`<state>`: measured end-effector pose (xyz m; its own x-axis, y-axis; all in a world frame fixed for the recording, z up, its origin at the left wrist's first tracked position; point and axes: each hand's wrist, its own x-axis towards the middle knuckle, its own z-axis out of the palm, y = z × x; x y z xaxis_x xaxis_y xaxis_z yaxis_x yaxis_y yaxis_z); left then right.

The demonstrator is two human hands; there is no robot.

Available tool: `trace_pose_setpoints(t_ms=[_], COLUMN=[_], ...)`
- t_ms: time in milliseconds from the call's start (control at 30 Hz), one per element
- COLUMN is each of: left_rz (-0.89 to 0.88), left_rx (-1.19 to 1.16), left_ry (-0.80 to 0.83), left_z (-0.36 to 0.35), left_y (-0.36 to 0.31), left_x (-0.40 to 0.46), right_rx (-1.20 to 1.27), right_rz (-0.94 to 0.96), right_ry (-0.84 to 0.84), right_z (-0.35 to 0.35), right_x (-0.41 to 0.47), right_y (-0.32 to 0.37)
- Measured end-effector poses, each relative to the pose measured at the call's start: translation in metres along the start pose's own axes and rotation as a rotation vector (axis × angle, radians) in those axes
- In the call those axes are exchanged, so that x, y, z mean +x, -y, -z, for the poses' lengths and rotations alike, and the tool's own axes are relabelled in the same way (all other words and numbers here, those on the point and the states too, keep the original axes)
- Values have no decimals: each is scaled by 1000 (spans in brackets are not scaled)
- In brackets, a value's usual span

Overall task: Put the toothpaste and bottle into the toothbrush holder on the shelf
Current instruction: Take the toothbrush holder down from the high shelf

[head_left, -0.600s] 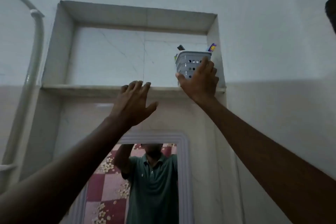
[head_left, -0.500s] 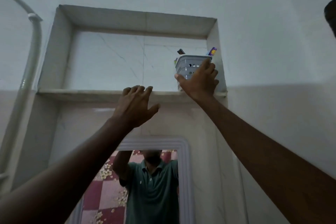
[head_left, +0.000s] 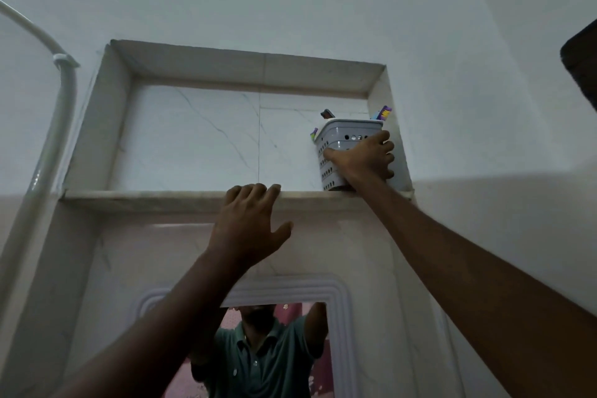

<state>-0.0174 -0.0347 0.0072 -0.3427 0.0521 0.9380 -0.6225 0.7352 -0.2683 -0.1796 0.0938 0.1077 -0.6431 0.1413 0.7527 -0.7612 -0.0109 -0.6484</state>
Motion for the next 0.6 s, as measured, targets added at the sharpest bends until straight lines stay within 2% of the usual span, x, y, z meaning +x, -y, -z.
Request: trace_pose_setpoints(t_ms=[300,600], left_rz=[20,79], left_rx=[-64,-148], left_ry=[96,89], left_z=[13,49], left_y=[-1,-5], left_x=[-2,-53], right_rx=[98,169], right_rz=[82,144], right_ry=[-27,77], right_z=[57,116], right_x=[-15,-77], right_y=[31,17])
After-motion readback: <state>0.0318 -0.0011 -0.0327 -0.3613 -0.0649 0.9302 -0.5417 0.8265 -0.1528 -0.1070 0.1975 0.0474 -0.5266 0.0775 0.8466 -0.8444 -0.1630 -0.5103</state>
